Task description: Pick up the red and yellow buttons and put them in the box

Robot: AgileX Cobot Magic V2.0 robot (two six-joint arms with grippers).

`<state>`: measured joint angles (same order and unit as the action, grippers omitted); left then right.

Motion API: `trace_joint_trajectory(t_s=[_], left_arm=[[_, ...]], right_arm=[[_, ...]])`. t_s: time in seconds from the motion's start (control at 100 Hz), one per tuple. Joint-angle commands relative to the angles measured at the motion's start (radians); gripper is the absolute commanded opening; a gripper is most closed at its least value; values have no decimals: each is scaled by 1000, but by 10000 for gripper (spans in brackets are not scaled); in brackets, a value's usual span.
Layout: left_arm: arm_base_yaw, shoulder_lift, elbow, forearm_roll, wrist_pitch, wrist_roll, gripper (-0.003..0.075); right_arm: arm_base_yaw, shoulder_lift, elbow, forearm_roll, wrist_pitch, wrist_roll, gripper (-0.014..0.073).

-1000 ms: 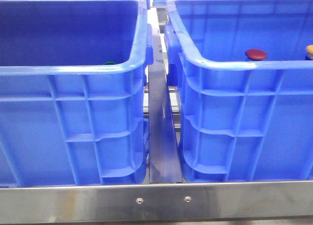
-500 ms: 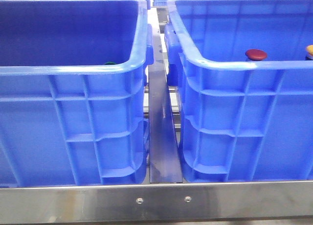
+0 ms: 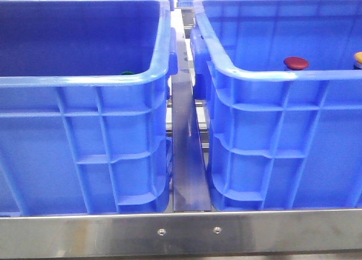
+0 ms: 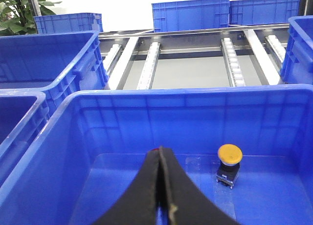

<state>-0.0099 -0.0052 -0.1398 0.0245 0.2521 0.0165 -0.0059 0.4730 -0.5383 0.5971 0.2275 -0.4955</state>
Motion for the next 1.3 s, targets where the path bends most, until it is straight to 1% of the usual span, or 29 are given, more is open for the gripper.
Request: trace_joint_trajectory(t_s=[0.0,0.14,0.37,0.49,1.29], left_arm=[[4,-30,19,-9,-97,1,-19],[4,-30,79,7,-149,-3,-19],[4,-30,161,21,-316,-3,-19],[4,-30,191,21,-377,-3,-19],[4,-30,191,21,-377,-3,-19]], right_arm=[[-6,2,-25,13,-58,-9,-97],[-6,2,-25,13,-58,-9,-97],[-6,2,-25,13,-58,-9,-97],[-6,2,-25,13,-58,-9,-97],[-6,2,-25,13,-58,-9,-97]])
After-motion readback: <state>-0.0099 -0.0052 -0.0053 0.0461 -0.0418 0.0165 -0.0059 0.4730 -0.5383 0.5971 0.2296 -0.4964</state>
